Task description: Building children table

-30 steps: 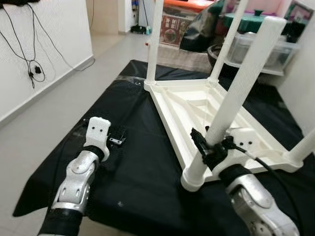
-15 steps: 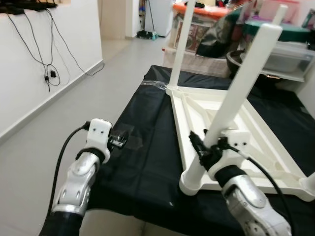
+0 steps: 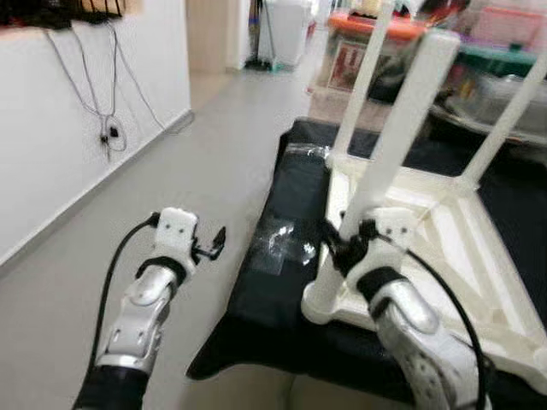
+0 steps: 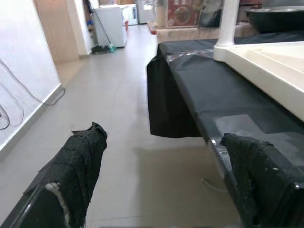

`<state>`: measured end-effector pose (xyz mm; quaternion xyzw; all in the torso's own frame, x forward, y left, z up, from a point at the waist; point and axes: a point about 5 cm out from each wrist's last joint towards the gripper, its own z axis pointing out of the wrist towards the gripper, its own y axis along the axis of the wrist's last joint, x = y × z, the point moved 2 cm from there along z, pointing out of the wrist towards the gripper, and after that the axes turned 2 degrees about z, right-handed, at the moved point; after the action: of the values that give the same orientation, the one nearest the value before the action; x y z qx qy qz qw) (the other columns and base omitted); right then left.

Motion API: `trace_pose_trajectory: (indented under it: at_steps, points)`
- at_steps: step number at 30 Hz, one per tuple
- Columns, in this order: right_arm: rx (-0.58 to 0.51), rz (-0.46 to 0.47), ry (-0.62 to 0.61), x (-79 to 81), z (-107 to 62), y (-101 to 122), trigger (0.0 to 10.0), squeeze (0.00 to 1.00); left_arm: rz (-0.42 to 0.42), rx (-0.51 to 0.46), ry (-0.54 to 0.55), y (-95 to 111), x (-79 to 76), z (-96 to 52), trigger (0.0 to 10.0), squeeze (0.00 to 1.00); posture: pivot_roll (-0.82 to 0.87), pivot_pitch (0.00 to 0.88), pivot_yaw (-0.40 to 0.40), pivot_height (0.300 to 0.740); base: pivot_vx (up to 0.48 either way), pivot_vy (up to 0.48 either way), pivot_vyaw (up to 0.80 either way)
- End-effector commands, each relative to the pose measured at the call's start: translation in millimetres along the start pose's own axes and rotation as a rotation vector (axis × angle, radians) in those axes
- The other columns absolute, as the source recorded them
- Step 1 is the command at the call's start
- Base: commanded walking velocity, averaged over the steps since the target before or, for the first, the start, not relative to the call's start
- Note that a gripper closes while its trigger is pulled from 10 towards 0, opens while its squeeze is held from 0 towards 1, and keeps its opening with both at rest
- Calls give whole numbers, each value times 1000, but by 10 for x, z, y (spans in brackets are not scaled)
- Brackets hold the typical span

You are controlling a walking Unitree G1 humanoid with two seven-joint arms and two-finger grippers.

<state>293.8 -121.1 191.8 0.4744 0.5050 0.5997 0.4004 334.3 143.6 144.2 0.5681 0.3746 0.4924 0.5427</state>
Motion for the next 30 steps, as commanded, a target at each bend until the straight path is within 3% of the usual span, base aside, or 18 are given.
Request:
trace_pose_trajectory:
  at_steps: [1, 5, 6, 7, 8, 9, 14, 15, 16, 17, 23, 30]
  points:
    - [24, -7, -1, 12, 86, -41, 0, 0, 7, -5, -18, 4, -70, 12, 10000, 0, 129, 0, -114, 740, 0, 0, 0]
    - [42, -40, -19, -8, 210, -69, 0, 0, 6, -6, -20, 1, -94, 11, 10000, 0, 135, 0, -120, 740, 0, 0, 0]
    - [55, -55, -33, -41, 247, -93, 510, 0, 7, -6, -20, -1, -99, 11, 10000, 0, 137, 0, -123, 740, 0, 0, 0]
    - [71, -72, -49, -78, 266, -124, 4549, 0, 7, -5, -19, -4, -97, 9, 10000, 0, 139, 0, -125, 740, 0, 0, 0]
    - [81, -83, -61, -102, 277, -143, 4549, 0, 8, -5, -18, -7, -96, 7, 10000, 0, 139, 0, -125, 740, 0, 0, 0]
    - [98, -94, -68, -122, 280, -174, 10000, 0, 8, -4, -18, -10, -95, 6, 10000, 0, 138, 0, -127, 740, 0, 0, 0]
    - [130, -108, -89, -171, 250, -251, 10000, 0, 8, -1, -19, -21, -103, 0, 10000, 0, 133, 0, -125, 740, 0, 0, 0]
    - [125, -102, -94, -183, 228, -257, 10000, 506, 7, -1, -21, -25, -111, 1, 10000, 0, 131, 0, -123, 740, 0, 0, 0]
    - [125, -102, -94, -183, 228, -257, 10000, 506, 7, -1, -21, -25, -111, 1, 10000, 0, 131, 0, -123, 740, 0, 0, 0]
    - [107, -82, -91, -186, 206, -244, 10000, 1000, 7, -1, -24, -27, -118, 3, 10000, 0, 129, 0, -120, 740, 0, 0, 0]
    - [48, -69, -98, -206, 157, -170, 10000, 1000, 5, -3, -30, -22, -130, 13, 10000, 0, 122, 0, -113, 740, 0, 0, 0]
    - [-160, 34, -14, -73, -269, 274, 10000, 1000, 3, -1, -40, -28, -136, 1, 10000, 0, 90, 0, -90, 740, 0, 0, 0]
